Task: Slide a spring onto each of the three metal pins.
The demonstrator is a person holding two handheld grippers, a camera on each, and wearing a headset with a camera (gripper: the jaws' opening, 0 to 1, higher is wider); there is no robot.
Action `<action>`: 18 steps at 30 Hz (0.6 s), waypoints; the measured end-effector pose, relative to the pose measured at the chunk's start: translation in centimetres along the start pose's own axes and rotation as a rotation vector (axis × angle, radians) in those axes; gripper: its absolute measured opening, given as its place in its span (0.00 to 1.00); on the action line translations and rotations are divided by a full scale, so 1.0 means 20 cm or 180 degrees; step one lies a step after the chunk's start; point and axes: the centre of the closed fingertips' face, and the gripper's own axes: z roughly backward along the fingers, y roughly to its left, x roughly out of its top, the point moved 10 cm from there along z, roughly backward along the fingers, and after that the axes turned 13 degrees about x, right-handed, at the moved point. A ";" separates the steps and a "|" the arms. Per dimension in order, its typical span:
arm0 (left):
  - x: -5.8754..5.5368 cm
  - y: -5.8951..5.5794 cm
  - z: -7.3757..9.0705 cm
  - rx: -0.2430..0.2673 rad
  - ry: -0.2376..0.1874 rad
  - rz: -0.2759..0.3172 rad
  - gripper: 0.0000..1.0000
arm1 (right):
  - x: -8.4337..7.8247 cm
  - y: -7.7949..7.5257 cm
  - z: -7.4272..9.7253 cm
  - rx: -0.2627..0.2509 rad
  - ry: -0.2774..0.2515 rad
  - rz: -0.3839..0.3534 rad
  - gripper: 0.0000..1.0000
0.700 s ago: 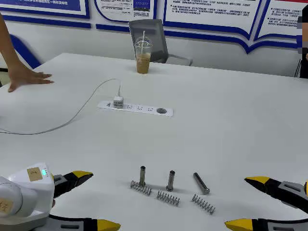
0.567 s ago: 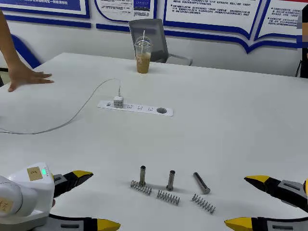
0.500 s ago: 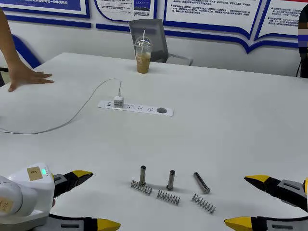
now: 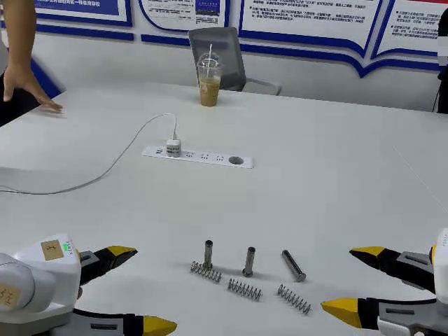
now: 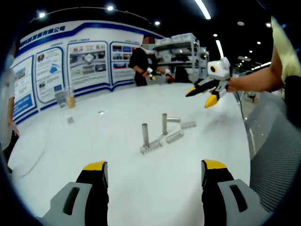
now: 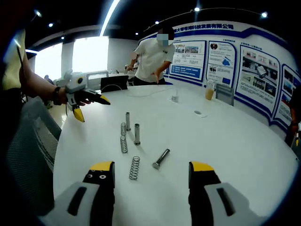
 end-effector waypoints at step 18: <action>0.00 0.00 0.00 0.0001 -0.0005 0.0004 0.82 | 0.11 -0.12 -0.14 -0.0149 0.0169 -0.0100 0.50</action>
